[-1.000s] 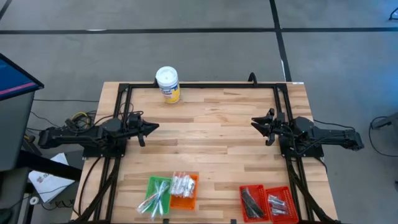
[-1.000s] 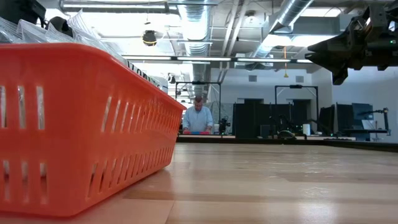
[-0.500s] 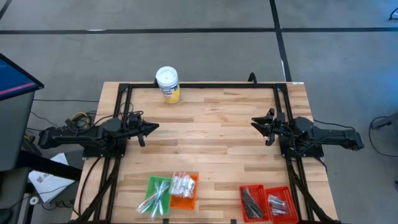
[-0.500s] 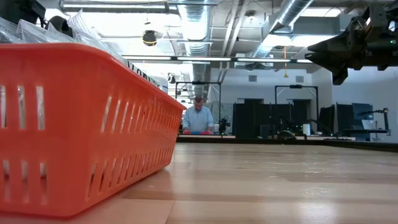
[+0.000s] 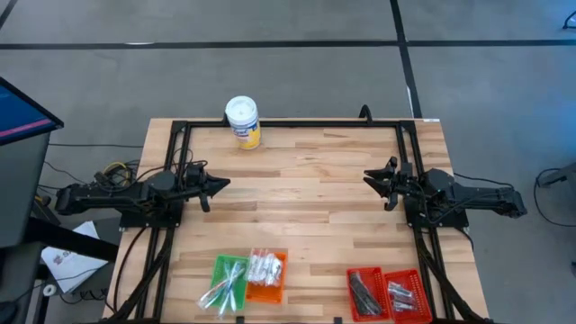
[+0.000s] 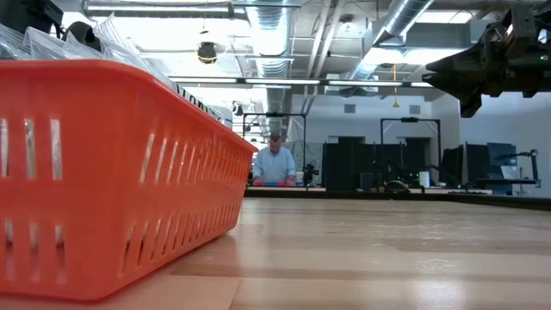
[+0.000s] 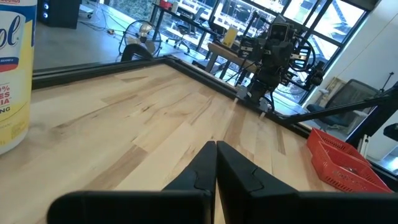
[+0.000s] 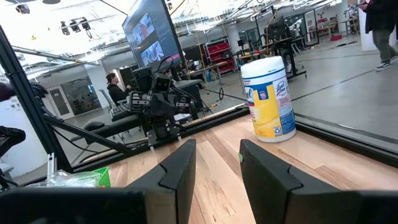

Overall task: Pick & Place Travel size toiletries
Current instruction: Return to Home Position

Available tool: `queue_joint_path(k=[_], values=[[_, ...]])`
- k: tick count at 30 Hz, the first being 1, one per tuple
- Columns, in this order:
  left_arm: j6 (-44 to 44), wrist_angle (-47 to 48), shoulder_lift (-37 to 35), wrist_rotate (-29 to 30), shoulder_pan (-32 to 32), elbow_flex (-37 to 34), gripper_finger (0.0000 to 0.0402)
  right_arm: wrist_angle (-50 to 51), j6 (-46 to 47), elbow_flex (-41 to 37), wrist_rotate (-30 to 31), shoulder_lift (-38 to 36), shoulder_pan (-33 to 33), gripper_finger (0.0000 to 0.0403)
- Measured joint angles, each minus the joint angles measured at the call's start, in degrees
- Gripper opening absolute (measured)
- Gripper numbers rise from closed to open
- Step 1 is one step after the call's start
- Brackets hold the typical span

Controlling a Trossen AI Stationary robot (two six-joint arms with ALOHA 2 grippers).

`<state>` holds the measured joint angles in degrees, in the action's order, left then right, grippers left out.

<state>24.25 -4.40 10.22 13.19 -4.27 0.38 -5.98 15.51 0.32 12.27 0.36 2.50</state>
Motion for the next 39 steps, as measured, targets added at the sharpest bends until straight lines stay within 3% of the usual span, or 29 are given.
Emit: queue_joint_path(k=[39], values=[[0.0,-0.9,0.0,0.0,0.0,0.0,0.0003,0.0,0.0,0.0,0.0,0.0,0.0,0.0118]])
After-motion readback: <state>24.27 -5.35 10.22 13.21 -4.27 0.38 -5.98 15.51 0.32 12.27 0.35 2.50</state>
